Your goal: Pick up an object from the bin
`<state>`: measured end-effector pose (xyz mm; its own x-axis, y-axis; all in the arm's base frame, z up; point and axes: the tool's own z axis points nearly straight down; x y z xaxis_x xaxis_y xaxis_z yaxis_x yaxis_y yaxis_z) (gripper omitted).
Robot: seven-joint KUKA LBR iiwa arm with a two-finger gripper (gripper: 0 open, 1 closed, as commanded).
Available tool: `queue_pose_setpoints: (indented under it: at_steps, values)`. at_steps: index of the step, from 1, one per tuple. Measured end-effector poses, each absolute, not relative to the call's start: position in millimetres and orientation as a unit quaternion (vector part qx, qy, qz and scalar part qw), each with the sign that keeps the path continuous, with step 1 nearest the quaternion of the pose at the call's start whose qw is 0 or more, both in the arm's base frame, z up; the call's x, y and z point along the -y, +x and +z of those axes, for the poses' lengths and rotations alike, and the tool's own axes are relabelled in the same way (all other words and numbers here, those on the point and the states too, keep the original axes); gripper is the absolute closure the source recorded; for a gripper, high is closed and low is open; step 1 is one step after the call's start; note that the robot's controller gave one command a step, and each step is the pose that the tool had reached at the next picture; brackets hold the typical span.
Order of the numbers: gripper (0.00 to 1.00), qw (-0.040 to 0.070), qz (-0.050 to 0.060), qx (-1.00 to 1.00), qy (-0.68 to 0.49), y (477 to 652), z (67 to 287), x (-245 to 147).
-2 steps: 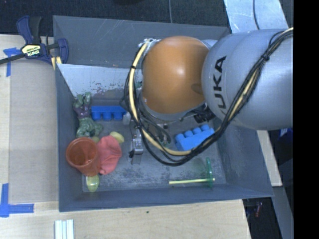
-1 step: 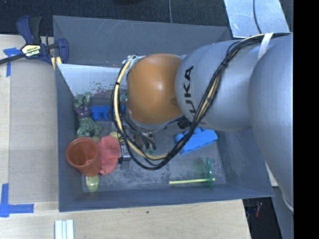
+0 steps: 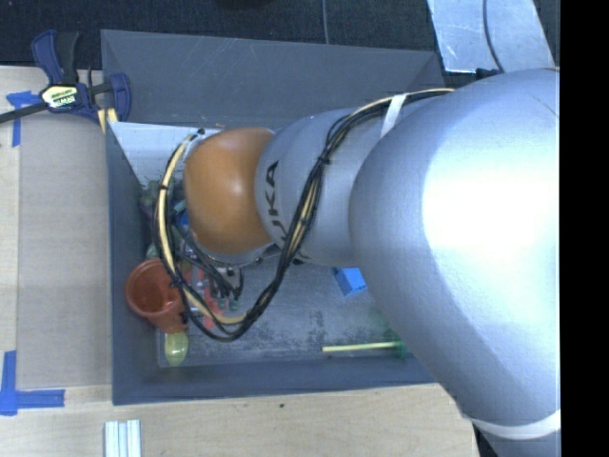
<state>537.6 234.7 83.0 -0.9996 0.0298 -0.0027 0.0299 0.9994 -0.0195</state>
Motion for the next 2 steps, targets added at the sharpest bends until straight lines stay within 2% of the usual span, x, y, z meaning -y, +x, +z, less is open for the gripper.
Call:
queue_pose_setpoints:
  at_steps: [1, 2]
  values:
    - [0.0, 0.007, 0.001, -1.0, -0.028, 530.9, 74, -178]
    - [1.0, 0.008, 0.001, -1.0, -0.03, 530.8, 72, -167]
